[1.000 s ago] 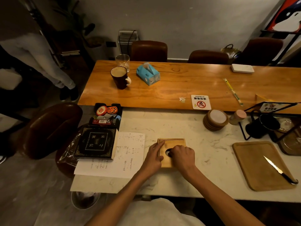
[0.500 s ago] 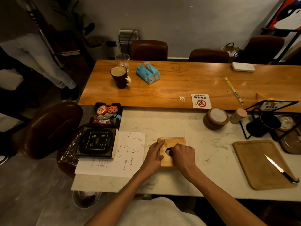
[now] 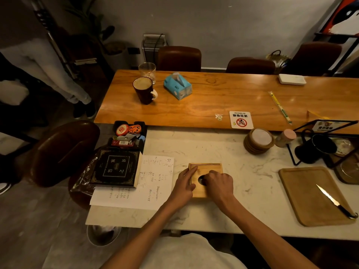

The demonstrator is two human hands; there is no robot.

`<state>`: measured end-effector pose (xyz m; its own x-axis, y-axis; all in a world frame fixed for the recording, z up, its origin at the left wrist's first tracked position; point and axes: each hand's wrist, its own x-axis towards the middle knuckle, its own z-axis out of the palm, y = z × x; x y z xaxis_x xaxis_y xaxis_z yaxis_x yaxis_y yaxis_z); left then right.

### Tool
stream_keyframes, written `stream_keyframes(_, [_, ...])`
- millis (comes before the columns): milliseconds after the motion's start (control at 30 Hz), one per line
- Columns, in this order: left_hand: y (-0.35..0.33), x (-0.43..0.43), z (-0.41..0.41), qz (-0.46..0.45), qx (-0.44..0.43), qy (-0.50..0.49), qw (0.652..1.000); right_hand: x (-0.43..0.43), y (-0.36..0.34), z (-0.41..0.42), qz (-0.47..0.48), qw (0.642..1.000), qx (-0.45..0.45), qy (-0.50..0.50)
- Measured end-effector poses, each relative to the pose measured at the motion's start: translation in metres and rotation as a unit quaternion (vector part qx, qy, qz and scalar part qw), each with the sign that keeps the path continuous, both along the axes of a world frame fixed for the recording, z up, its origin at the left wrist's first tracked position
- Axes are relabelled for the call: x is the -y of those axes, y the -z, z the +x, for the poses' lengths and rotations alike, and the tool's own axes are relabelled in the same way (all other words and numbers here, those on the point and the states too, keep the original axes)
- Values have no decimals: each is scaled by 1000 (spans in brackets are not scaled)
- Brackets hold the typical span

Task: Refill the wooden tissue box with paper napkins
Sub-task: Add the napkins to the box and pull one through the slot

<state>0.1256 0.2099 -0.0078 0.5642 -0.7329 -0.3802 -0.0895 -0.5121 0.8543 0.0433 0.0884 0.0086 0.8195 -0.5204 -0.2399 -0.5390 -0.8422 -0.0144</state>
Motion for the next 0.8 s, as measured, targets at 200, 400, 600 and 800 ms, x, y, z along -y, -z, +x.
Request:
stream_keyframes(200, [5,0,-1,-2,0,8,1000,15,0,-3,48,997,39,-51])
stream_keyframes(400, [5,4,0,12,35,-11,999,31,-4,-28,155,977,122,-80])
stream_keyframes(600, [-1,16,15,-1,84,72,994,39,-2,-46,230,951,196,-65])
stream_keyframes(800, [-7,26,28,48,90,156,983,41,9,-57,278,933,222,-43])
